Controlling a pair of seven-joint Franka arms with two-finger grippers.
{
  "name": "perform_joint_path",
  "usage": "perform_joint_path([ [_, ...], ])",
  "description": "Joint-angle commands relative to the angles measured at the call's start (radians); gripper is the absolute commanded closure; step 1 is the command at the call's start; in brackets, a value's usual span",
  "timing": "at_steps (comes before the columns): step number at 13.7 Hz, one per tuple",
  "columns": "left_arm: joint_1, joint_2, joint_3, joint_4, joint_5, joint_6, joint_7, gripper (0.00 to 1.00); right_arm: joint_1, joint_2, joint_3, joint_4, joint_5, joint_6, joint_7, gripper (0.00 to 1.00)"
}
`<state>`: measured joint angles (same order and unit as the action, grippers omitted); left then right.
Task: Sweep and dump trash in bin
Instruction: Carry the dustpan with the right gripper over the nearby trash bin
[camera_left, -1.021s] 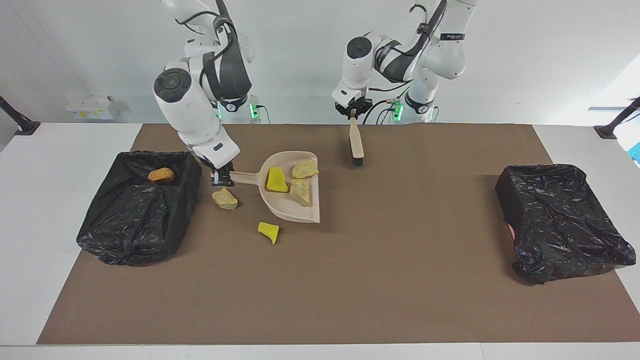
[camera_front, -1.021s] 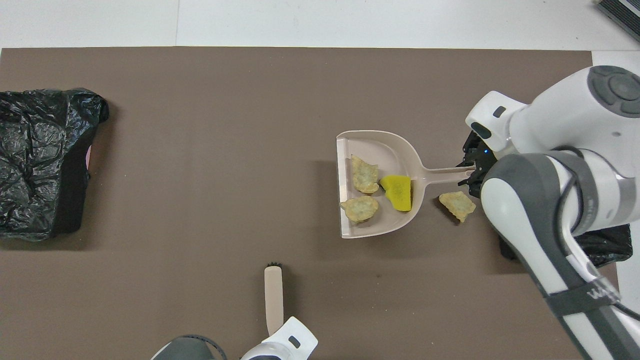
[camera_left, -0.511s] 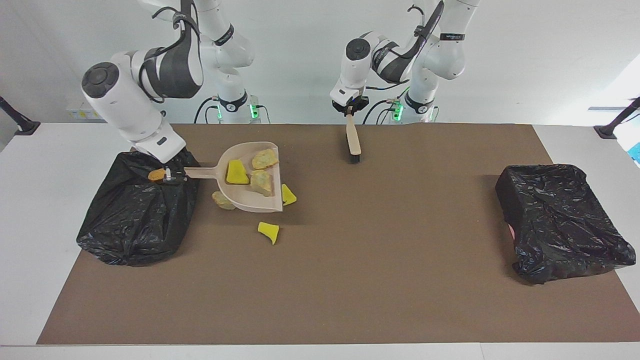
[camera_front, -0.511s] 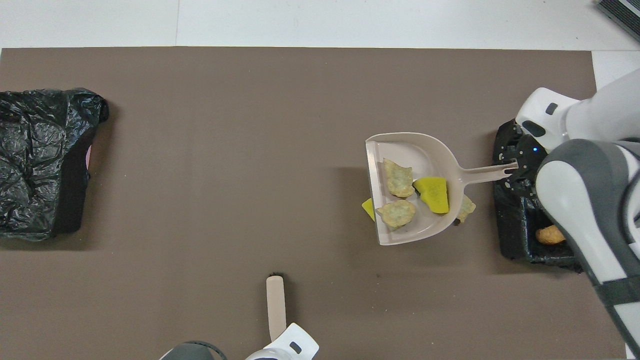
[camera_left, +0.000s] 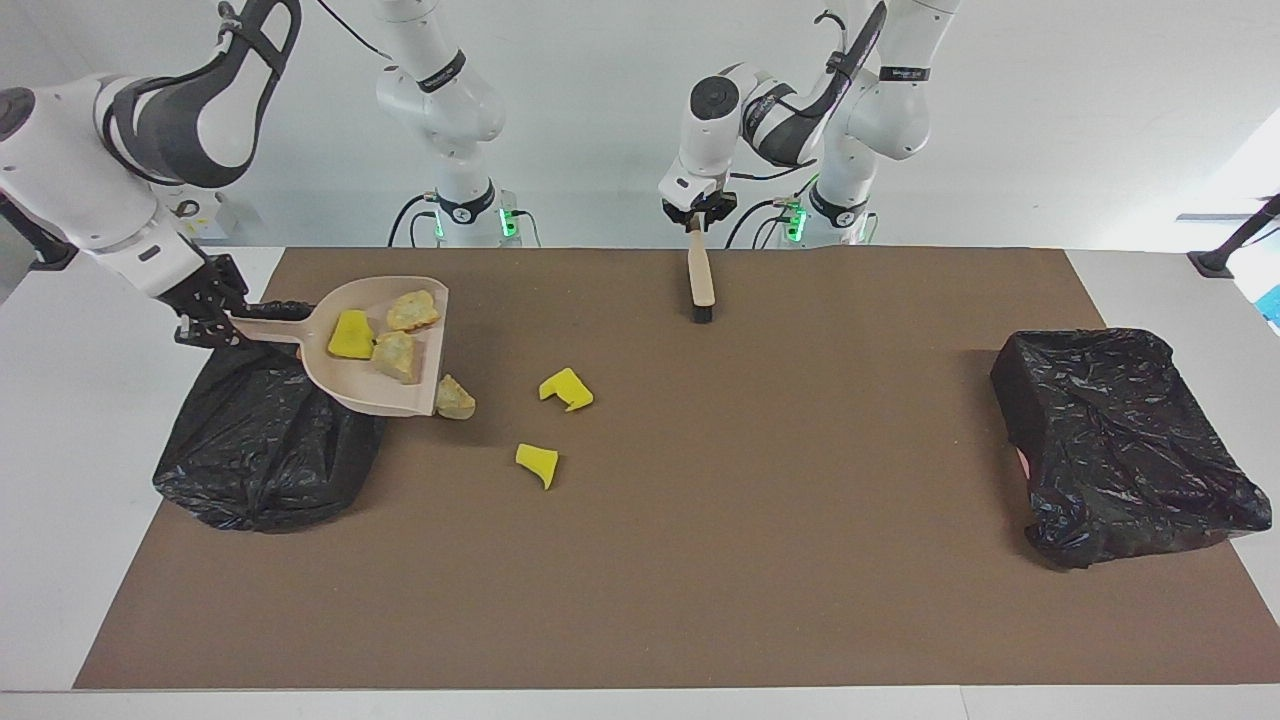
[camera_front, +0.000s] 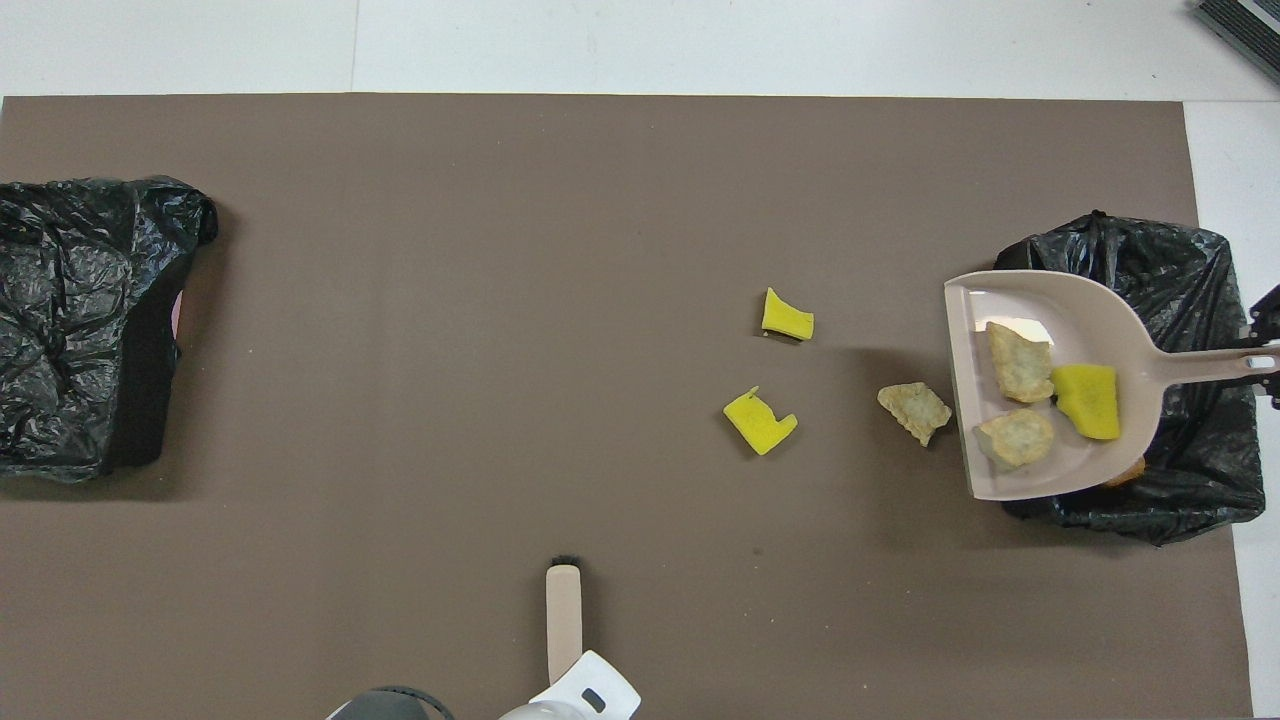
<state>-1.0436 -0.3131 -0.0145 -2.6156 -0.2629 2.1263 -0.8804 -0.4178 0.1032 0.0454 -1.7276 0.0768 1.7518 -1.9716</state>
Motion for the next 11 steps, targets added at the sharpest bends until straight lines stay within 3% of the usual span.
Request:
perform_joint_path([
  [1,-0.012,-0.02,0.016,-0.027,-0.018,0.02,0.04,0.48,-0.041,0.006,0.002,0.025,-0.024,0.006,-0.015,1.0],
  [4,-0.003,0.02,0.025,0.008,-0.016,0.023,0.069,0.01,-0.081,0.009,0.002,0.025,-0.155,0.147,-0.006,1.0],
  [6,0.048,0.06,0.024,0.047,-0.015,0.021,0.11,0.0,-0.125,0.009,0.002,0.025,-0.186,0.205,-0.015,1.0],
  [11,0.17,0.124,0.027,0.166,0.014,0.009,0.253,0.0,-0.154,0.007,-0.018,0.025,-0.254,0.209,-0.003,1.0],
])
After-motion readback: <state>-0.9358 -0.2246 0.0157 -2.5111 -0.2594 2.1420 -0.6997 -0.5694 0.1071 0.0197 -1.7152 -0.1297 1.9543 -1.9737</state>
